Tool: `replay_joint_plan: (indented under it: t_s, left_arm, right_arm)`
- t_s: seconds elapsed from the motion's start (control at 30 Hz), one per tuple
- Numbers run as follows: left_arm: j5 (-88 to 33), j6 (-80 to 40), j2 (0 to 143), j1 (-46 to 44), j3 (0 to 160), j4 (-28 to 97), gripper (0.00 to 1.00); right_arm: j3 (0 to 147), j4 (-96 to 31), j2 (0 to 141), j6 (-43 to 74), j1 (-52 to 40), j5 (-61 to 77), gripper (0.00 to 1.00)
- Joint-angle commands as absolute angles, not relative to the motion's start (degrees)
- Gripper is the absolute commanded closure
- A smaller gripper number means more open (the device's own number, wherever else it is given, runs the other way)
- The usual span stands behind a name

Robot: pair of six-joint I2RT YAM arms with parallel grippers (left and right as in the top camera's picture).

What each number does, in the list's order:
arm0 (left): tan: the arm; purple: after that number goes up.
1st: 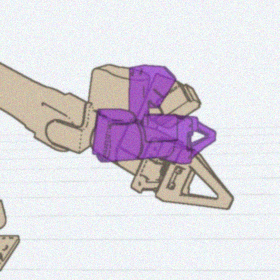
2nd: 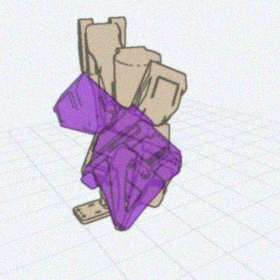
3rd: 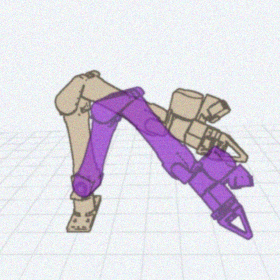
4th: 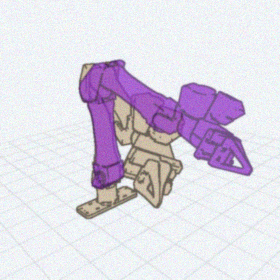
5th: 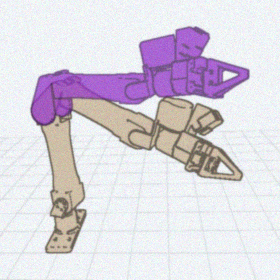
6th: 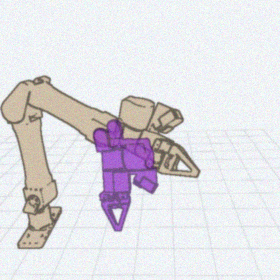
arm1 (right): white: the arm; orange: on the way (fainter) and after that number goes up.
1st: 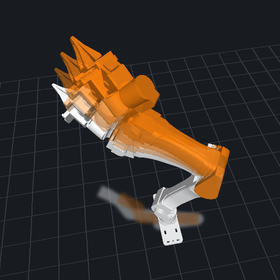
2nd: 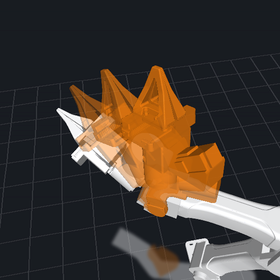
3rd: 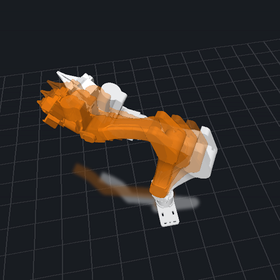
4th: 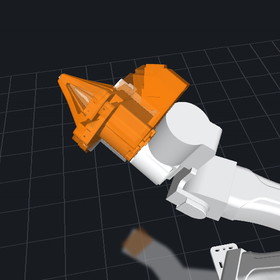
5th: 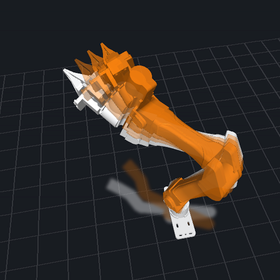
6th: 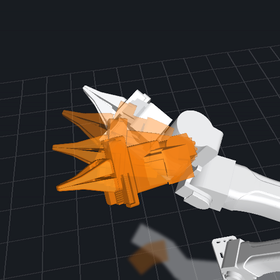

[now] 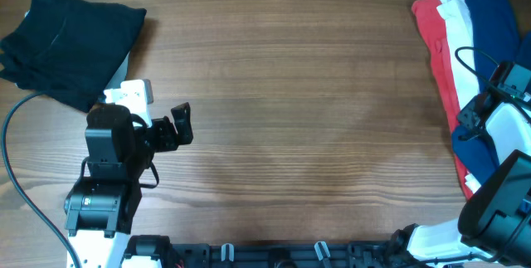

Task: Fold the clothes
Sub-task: 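Reach the right gripper to the teal polo shirt on the right pile and grasp it, then pull the teal polo with the right gripper leftward across the table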

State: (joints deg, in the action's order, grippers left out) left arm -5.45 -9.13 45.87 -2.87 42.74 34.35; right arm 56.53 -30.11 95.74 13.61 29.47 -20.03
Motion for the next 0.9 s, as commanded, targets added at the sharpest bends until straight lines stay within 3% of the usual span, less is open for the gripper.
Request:
replay_joint_plan:
  t_s: [0.0, 0.1, 0.37, 0.63, 0.87]
  left_arm:
    - [-4.9, -9.5, 45.9, -2.5, 43.7, 34.1, 0.00]
    - [-4.9, -9.5, 45.9, -2.5, 43.7, 34.1, 0.00]
    - [-4.9, -9.5, 45.9, -2.5, 43.7, 33.6, 0.00]
    - [-4.9, -9.5, 45.9, -2.5, 43.7, 32.1, 0.00]
    - [-4.9, -9.5, 45.9, -2.5, 43.7, 32.2, 0.00]
  right_arm:
    - [60.7, -31.7, 91.4, 13.5, 29.5, -21.2, 0.96]
    - [65.8, -34.8, 86.2, 12.1, 29.4, -19.8, 0.96]
    - [77.6, -43.0, 72.1, 0.5, 24.9, 2.7, 0.96]
    - [78.0, -49.2, 60.8, -4.7, 6.4, 11.9, 0.96]
    - [77.9, -48.8, 62.2, -2.4, -9.4, 16.0, 0.96]
